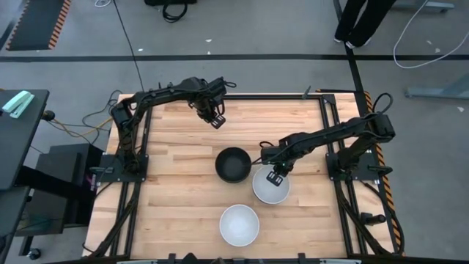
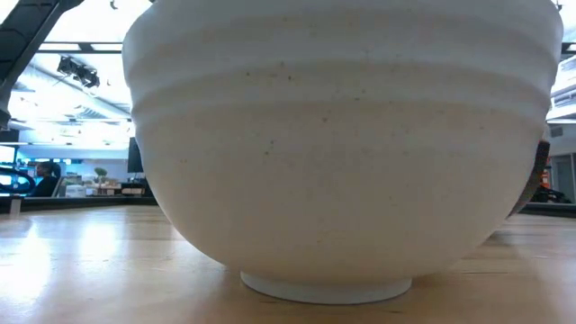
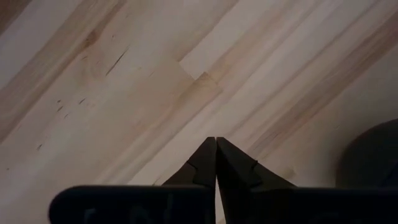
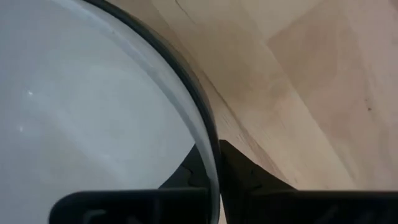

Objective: Nest bowls inside each other
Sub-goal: Stack the stacked white bowls on top of the black bowl

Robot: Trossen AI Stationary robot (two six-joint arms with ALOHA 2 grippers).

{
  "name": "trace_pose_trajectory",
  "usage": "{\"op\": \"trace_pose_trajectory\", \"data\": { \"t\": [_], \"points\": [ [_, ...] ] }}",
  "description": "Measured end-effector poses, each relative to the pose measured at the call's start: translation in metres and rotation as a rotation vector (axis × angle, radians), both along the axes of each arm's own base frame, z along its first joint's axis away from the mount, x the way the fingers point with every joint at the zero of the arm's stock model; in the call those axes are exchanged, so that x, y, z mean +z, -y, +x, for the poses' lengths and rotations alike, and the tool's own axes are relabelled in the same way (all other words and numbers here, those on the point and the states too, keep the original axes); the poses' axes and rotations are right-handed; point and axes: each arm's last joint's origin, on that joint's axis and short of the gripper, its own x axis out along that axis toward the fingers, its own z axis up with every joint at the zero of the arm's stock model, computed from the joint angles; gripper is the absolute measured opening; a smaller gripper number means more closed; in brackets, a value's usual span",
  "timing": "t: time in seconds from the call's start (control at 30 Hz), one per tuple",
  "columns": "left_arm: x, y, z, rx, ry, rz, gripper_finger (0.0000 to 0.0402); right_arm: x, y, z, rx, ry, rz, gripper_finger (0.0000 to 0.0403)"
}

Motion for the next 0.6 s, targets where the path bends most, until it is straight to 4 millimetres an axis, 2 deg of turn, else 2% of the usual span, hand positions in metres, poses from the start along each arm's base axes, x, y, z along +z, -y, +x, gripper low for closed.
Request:
{"op": "trace_pose_trajectory", "data": {
  "t": [0.2,0.3,0.43,0.6],
  "points": [
    [0.0,-0.007,-0.005,-0.005,-0.008,0.001,0.002,0.006,0.003,-0.002,0.027,0.01,-0.021,0.0014],
    [0.0,-0.012,-0.009,0.008,-0.014,-0.001,0.0015,0.015,0.003,0.003,0.057,0.039,-0.019,0.0014],
    [0.0,-0.019,-0.015,0.009,-0.02,-0.001,0.0009,0.038,0.005,0.009,0.089,0.064,-0.025,0.0014],
    [0.0,-0.029,-0.023,0.019,-0.027,-0.002,0.0017,0.078,0.016,0.015,0.109,0.081,-0.078,0.0014]
  ]
}}
